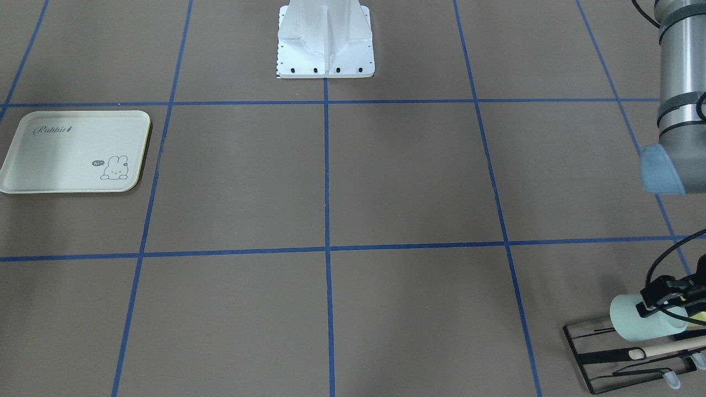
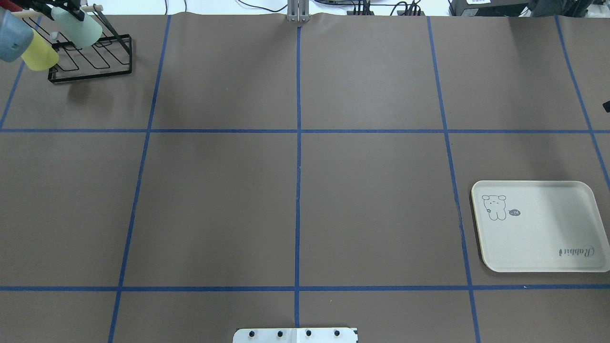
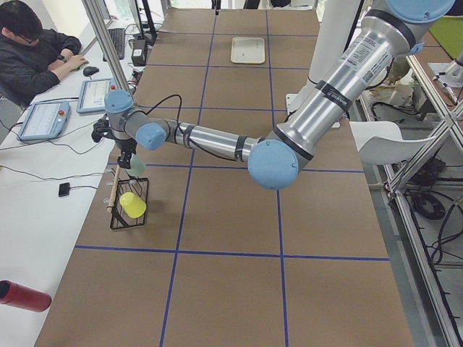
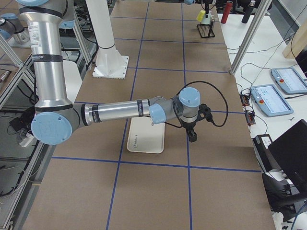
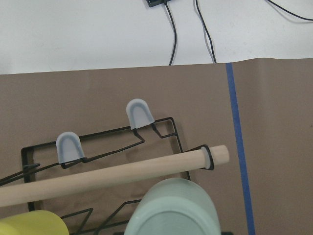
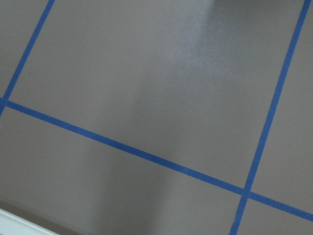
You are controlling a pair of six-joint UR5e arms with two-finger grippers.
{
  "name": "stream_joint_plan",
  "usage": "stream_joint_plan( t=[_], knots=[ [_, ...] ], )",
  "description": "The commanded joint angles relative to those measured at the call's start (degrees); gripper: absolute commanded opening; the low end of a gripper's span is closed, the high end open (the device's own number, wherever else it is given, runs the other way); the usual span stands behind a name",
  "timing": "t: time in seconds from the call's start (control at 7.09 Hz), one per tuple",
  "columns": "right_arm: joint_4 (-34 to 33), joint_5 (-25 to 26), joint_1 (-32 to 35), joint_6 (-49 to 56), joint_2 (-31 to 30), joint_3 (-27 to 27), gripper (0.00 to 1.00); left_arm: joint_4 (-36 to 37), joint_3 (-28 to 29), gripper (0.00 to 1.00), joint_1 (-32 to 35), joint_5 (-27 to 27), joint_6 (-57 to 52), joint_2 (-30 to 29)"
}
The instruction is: Left arm grabs green cup and hands to right arm on tray
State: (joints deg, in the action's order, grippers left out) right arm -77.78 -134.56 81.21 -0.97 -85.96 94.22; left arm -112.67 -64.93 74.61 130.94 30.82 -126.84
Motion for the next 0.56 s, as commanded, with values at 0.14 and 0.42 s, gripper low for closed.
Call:
stream_joint_plan(
  t=[0.14, 0.42],
  knots=[
    [0.0, -0.1, 0.0, 0.0, 0.0, 0.0, 1.0, 7.1, -10.5, 0.1, 2.8, 1.8, 0.0, 3.2],
    [-0.1, -0.3, 0.0, -0.2, 0.0, 0.0, 1.0, 12.3, -18.4, 0.1, 2.7, 1.6, 0.8, 5.4]
  ],
)
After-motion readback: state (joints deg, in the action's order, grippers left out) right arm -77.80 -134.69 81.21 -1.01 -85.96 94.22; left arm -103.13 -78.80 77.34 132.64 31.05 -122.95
